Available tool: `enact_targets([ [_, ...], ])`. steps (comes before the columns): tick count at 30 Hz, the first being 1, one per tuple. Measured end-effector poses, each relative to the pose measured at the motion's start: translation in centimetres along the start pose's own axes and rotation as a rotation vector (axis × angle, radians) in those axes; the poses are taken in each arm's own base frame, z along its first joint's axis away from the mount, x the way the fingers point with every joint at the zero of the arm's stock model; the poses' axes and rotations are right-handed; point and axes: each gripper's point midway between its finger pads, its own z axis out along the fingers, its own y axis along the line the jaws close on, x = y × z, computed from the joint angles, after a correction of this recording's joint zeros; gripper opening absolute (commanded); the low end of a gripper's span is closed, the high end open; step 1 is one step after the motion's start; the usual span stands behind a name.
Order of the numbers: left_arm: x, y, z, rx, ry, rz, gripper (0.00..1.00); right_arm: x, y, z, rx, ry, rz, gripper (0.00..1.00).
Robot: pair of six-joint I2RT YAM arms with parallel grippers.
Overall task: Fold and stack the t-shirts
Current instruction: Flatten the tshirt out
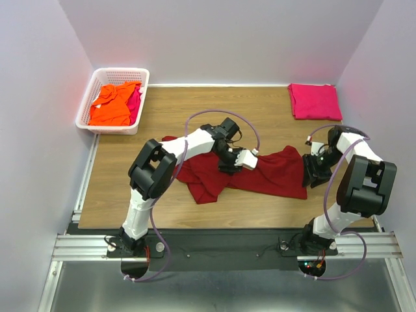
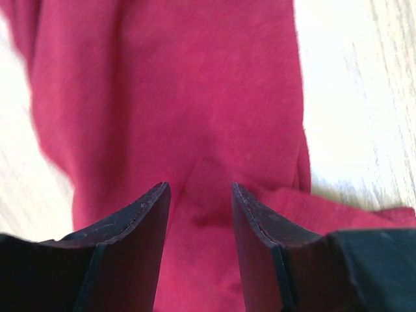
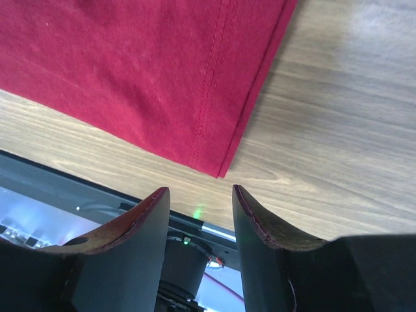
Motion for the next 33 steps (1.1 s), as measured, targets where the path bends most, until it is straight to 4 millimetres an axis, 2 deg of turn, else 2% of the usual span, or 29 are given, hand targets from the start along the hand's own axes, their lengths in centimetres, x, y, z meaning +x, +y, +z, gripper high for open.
enact_targets([
  [7,0.5,-0.3,1.6,0.03,0.025,0.04,0.52,0.2,-0.1,-0.1,-0.003,0.004,0.01,0.49],
  [12,0.7,-0.4,1.7,0.04,0.034,0.057,0.39,0.2,-0.1,-0.1,-0.004,0.006,0.01,0.49],
  [24,0.6,-1.0,1.2,0.034,0.038,0.085,0.32,0.4,-0.3,0.2,-0.011,0.02,0.017,0.49],
  [30,-1.1,-0.4,-0.7,-0.019,0.013,0.12,0.1,0.4,-0.3,0.3,-0.015,0.022,0.007,0.49],
  [33,-1.8,-0.2,-1.5,-0.04,0.002,0.131,0.02,0.4,0.0,0.1,-0.029,0.024,-0.01,0.53],
])
